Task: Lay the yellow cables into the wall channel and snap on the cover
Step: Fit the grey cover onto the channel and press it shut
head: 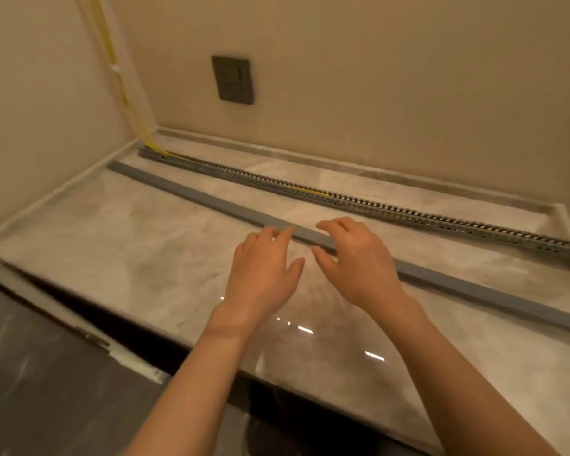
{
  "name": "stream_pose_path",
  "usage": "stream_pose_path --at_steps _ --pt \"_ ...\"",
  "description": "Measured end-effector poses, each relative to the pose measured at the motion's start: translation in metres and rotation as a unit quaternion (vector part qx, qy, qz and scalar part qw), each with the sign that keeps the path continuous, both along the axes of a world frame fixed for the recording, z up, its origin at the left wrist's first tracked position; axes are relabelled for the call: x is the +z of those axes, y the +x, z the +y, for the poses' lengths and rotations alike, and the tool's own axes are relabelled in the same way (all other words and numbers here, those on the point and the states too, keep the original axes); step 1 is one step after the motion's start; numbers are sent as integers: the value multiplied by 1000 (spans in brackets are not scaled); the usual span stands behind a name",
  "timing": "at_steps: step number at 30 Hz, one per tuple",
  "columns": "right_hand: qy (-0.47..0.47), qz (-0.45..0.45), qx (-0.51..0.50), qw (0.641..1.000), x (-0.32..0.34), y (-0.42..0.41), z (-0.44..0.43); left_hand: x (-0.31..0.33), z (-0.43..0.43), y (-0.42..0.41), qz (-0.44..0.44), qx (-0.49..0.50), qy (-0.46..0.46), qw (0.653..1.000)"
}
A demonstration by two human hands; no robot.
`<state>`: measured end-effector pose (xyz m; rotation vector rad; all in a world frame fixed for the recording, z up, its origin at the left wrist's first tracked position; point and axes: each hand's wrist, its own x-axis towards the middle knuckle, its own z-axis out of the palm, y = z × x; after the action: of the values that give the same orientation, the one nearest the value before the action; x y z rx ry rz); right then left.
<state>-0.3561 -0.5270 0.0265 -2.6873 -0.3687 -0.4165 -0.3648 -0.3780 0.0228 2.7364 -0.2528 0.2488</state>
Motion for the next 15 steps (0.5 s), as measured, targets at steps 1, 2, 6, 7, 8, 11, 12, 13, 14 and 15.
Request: stream_pose_path --at_steps 1,2,6,7,8,11,12,13,14,15 --pt "7 -3 4 1000 -1 -2 19 1 22 -4 1 8 0 1000" --pt "15 -4 10 1000 -1 -3 38 1 44 -9 -1 15 0 1000" --pt "38 8 31 999 -2 -3 109 1 122 -20 4 51 -7 999" --pt "38 13 38 998 -1 -2 125 0 138 -22 9 61 -11 998" --pt "37 15 45 998 -1 1 143 -1 155 -24 15 67 -19 997" --pt "32 18 58 998 -1 11 173 -4 182 -23 29 72 -32 996" --pt "30 21 58 998 -1 16 183 -6 191 -20 35 73 -36 996" --pt "30 27 56 998 -1 24 193 -8 202 -16 38 74 -38 996" --pt "30 33 56 997 -1 31 201 -9 212 -11 45 77 -38 995" --pt "31 38 55 997 -2 40 209 -12 223 -6 47 78 -38 995"
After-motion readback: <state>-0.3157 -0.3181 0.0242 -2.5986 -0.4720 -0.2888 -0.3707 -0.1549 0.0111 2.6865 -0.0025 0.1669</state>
